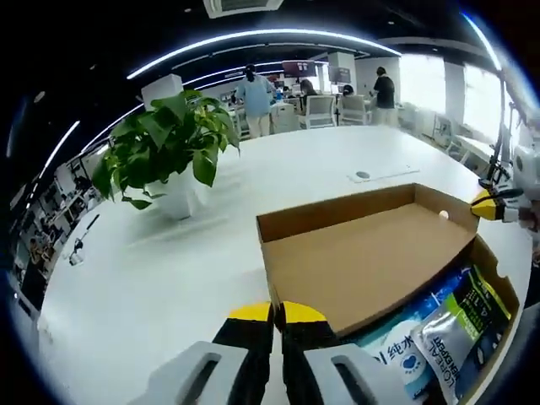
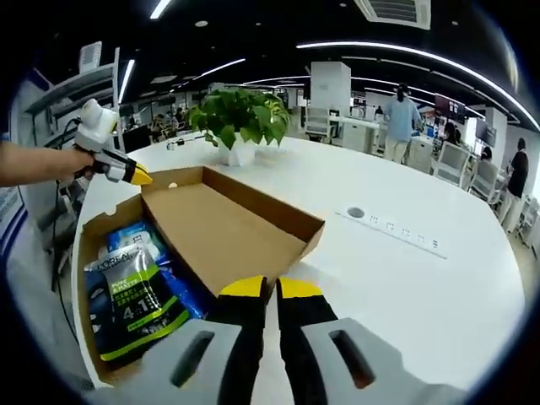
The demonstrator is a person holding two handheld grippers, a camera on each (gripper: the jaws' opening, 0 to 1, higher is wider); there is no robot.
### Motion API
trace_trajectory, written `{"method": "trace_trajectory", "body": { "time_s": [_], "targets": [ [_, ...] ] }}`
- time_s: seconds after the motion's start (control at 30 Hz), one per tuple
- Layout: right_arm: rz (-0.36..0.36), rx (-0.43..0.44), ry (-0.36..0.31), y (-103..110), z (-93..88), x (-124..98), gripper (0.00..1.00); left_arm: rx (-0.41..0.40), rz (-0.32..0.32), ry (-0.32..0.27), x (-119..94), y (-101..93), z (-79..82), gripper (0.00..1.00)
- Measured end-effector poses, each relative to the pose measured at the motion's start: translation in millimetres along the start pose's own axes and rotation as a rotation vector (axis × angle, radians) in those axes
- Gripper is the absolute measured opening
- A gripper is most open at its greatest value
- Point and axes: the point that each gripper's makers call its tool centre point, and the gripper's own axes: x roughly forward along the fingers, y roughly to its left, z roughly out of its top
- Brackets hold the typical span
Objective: Operate the shoe box by opening the lid, removing the specified soft item, and placing it in the target area until the item is outside and the box remains undamaged.
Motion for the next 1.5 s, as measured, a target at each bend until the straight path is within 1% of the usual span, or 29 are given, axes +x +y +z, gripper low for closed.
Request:
{"method": "trace_trajectory", "body": {
  "time_s": [0.07,0.17,0.3,0.4,0.57,0.63,0.8,0.9,1.0,1.1,1.23,1.37,1.5],
  "targets": [
    [0.003,0.01,0.005,-1,-0.9,1,0.03,-0.006,0.003,0.01,3,0.1,-0.4,0.01],
    [0.01,-0.006,0.009,0,-1.5,1,0.03,0.012,0.009,0.019,3,-1.5,-1.0,0.01],
    [0.014,0.004,0.015,-2,-3.9,3,0.03,0.022,0.014,0.026,5,-1.1,-2.0,0.02],
    [0.013,0.009,0.016,-1,-4.3,4,0.03,0.06,0.023,0.037,6,-3.5,-2.1,0.02],
    [0.017,0.017,0.016,-2,-3.8,5,0.03,0.067,0.027,0.042,8,-0.2,-3.0,0.02],
    [0.023,0.004,0.013,0,-1.8,5,0.04,0.074,0.027,0.04,7,-0.2,-3.0,0.03],
    [0.04,-0.029,0.011,4,5.8,1,0.08,0.122,0.052,0.041,3,-1.8,-3.2,0.05],
    [0.045,-0.047,0.017,7,6.1,-3,0.13,0.135,0.056,0.038,1,0.8,-3.0,0.07],
    [0.051,-0.047,0.028,10,3.0,-10,0.17,0.111,0.049,0.016,-6,-1.9,-1.5,0.12],
    [0.059,-0.049,0.033,14,1.2,-17,0.2,0.096,0.045,0.01,-11,-2.5,-2.1,0.15],
    [0.071,-0.054,0.04,23,-1.0,-27,0.27,0.081,0.036,-0.004,-25,-8.5,-1.8,0.19],
    [0.08,-0.076,0.049,31,-4.4,-36,0.3,0.048,0.005,-0.016,-34,-18.3,-3.3,0.21],
    [0.089,-0.069,0.057,39,-7.7,-45,0.36,0.044,-0.016,-0.025,-44,-30.6,-4.6,0.23]
  ]
}}
